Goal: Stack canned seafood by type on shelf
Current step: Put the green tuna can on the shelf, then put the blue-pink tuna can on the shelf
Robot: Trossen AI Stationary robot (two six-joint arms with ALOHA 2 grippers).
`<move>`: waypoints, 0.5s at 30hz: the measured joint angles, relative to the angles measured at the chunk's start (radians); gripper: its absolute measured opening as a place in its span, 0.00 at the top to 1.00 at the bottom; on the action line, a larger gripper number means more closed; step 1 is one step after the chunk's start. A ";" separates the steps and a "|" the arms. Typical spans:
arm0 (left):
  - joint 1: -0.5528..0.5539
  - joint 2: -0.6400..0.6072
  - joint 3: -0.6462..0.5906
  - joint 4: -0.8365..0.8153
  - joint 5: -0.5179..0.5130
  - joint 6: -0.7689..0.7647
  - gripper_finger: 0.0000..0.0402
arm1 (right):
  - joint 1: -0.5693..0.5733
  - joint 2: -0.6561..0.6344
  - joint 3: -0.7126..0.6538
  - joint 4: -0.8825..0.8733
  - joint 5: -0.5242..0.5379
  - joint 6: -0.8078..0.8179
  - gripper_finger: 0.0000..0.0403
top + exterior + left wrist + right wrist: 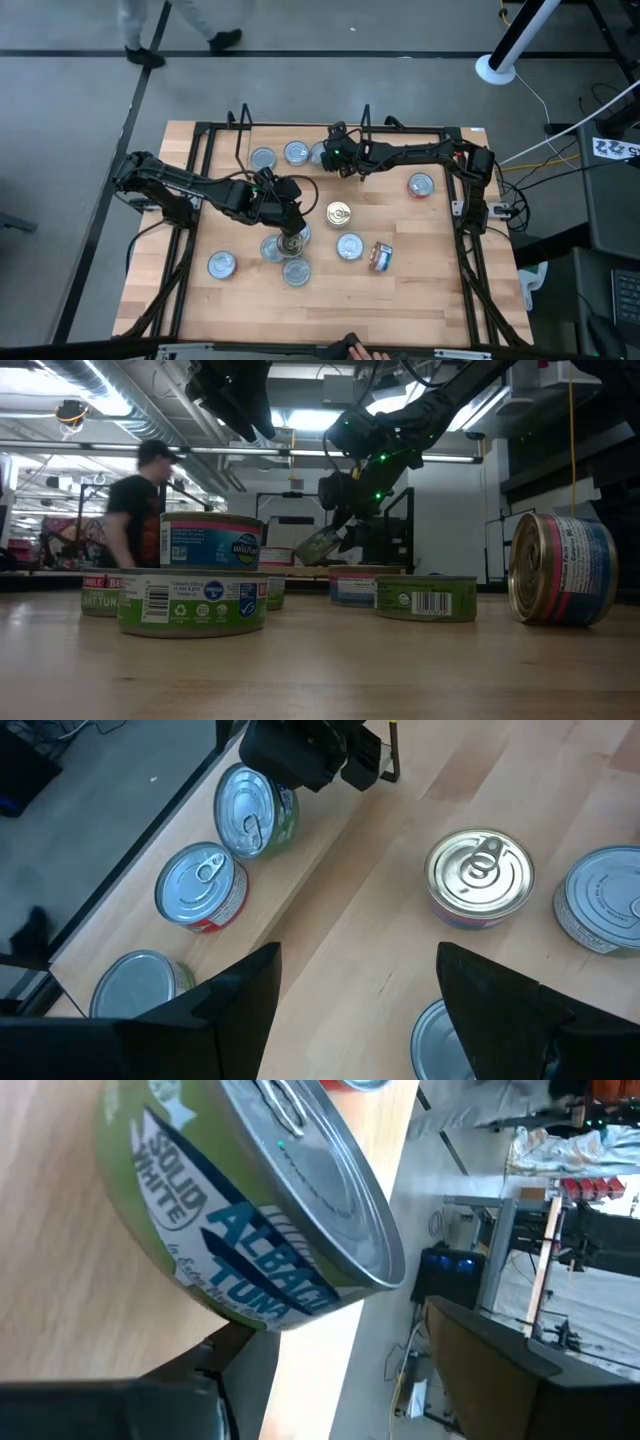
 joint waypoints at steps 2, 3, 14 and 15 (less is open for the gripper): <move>0.000 0.000 0.000 0.000 0.000 0.000 0.35 | 0.000 0.000 0.000 0.000 0.020 -0.021 0.38; 0.000 0.000 0.000 0.000 0.000 0.000 0.35 | 0.000 0.000 0.000 0.000 0.032 -0.030 0.38; -0.002 0.000 0.000 0.000 0.000 -0.005 0.35 | 0.000 0.000 0.000 0.001 0.073 -0.075 0.38; -0.002 0.000 0.000 0.000 0.000 -0.006 0.35 | 0.001 0.000 0.000 0.001 0.075 -0.075 0.38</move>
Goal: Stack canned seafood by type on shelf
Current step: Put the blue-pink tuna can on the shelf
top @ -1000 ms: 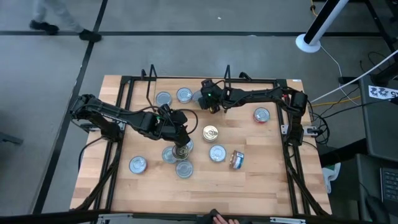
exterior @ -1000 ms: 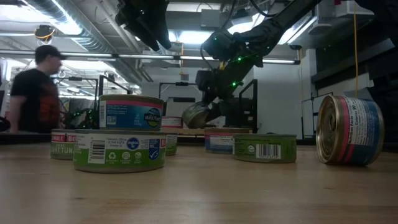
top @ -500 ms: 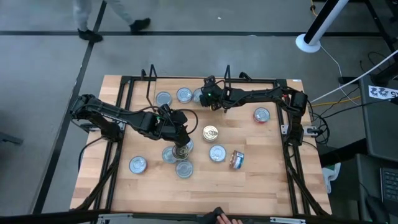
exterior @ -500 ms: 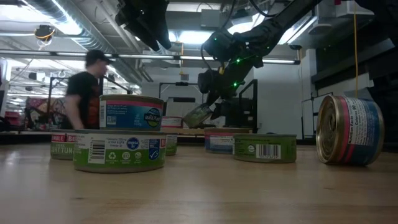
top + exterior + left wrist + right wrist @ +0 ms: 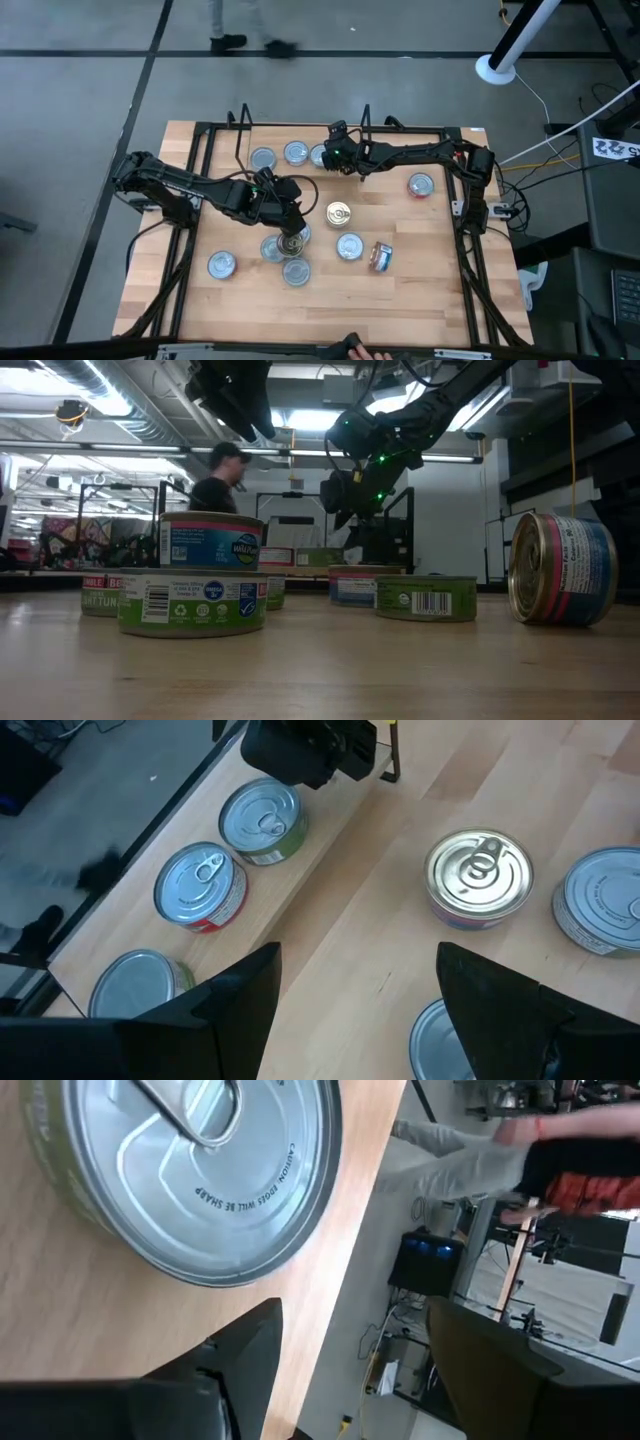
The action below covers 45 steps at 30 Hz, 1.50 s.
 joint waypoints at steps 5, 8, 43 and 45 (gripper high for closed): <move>0.000 0.000 0.000 0.000 0.000 -0.001 0.35 | 0.002 0.000 0.000 0.020 0.068 -0.002 0.38; 0.000 0.000 0.000 0.000 0.000 -0.002 0.35 | 0.002 -0.006 0.000 0.022 0.094 0.000 0.38; 0.000 0.002 -0.092 0.057 0.607 -0.179 0.35 | 0.170 -0.607 0.001 -0.537 -0.058 0.542 0.38; 0.000 0.002 -0.108 0.060 0.621 -0.179 0.35 | 0.171 -0.634 0.001 -0.578 -0.118 0.581 0.38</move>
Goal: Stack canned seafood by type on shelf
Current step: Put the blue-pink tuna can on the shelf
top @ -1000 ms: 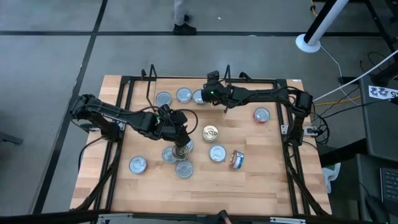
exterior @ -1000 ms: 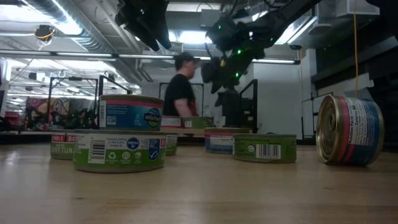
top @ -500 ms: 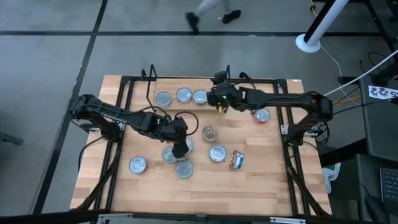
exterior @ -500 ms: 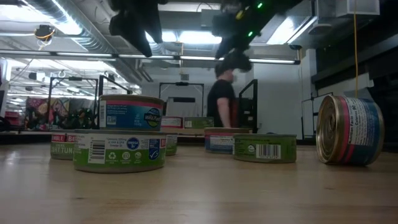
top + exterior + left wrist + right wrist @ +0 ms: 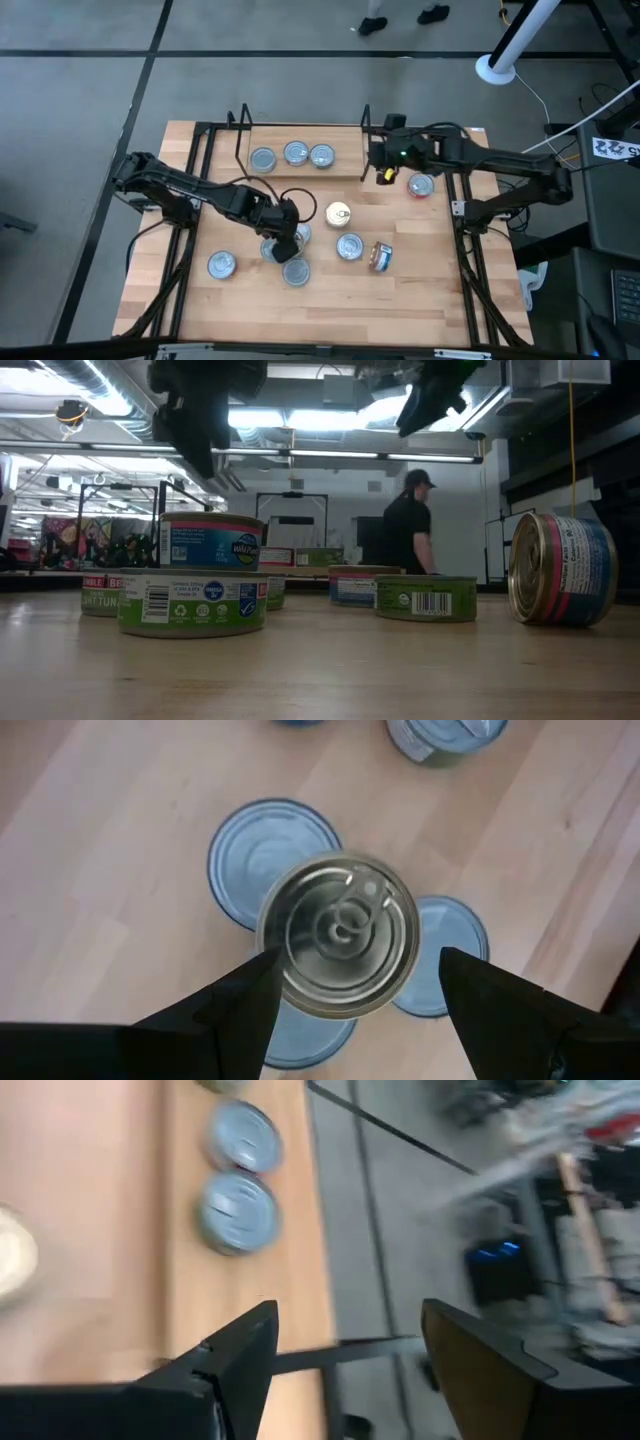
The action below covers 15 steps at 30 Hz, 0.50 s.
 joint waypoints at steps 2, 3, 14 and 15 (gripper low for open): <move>0.000 0.000 -0.015 0.001 0.006 -0.005 0.35 | 0.002 -0.018 0.000 -0.042 -0.085 0.039 0.38; 0.001 0.000 -0.021 -0.001 0.010 -0.008 0.35 | 0.002 -0.021 0.000 -0.067 -0.138 0.059 0.38; 0.001 0.000 -0.124 0.109 0.081 -0.040 0.35 | 0.082 -0.019 -0.155 0.035 -0.514 0.126 0.38; 0.002 0.000 -0.130 0.109 0.081 -0.049 0.35 | 0.096 -0.020 -0.177 0.068 -0.514 0.125 0.38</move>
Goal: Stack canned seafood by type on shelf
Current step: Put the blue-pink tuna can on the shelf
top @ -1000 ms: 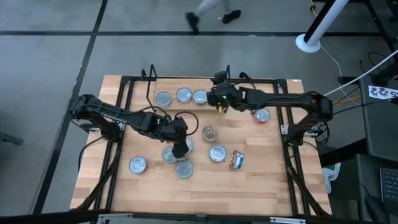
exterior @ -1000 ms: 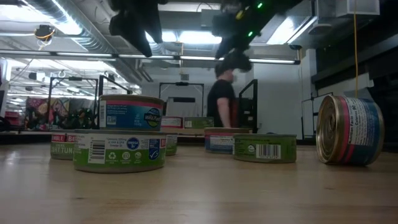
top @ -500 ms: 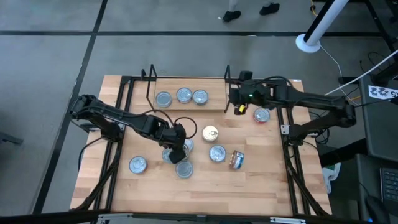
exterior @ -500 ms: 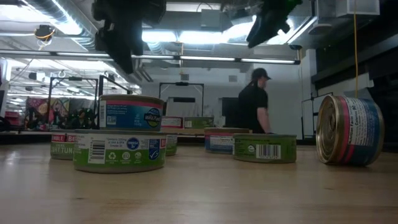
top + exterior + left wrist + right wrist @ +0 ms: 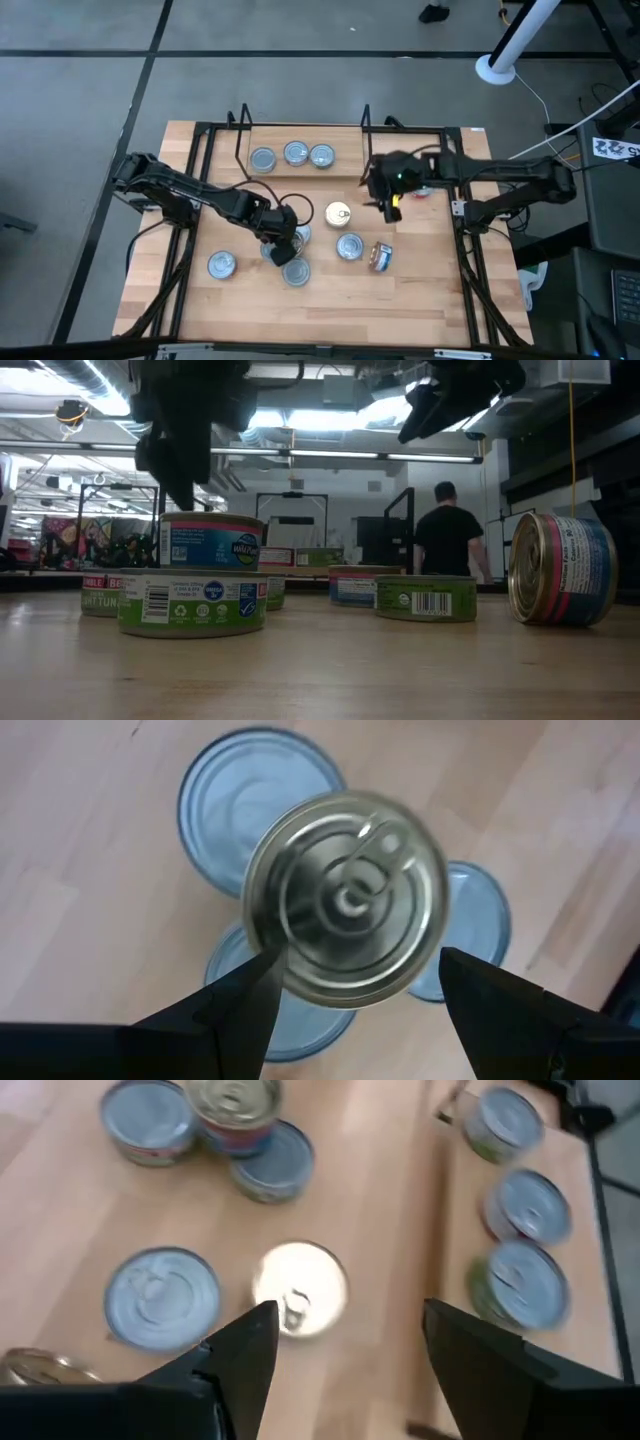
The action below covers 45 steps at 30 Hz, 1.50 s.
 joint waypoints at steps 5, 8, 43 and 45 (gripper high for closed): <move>0.006 0.000 -0.014 -0.010 0.001 -0.021 0.35 | 0.079 0.000 -0.090 0.174 0.000 -0.002 0.38; 0.013 0.000 -0.014 -0.010 0.001 -0.022 0.35 | 0.122 0.000 -0.142 0.290 -0.010 -0.002 0.38; 0.104 0.001 -0.016 -0.020 0.001 -0.092 0.56 | 0.172 0.326 -0.221 0.695 -0.124 -0.027 0.38; 0.104 0.003 -0.016 -0.043 0.001 -0.085 0.56 | 0.172 0.326 -0.222 0.693 -0.124 -0.027 0.38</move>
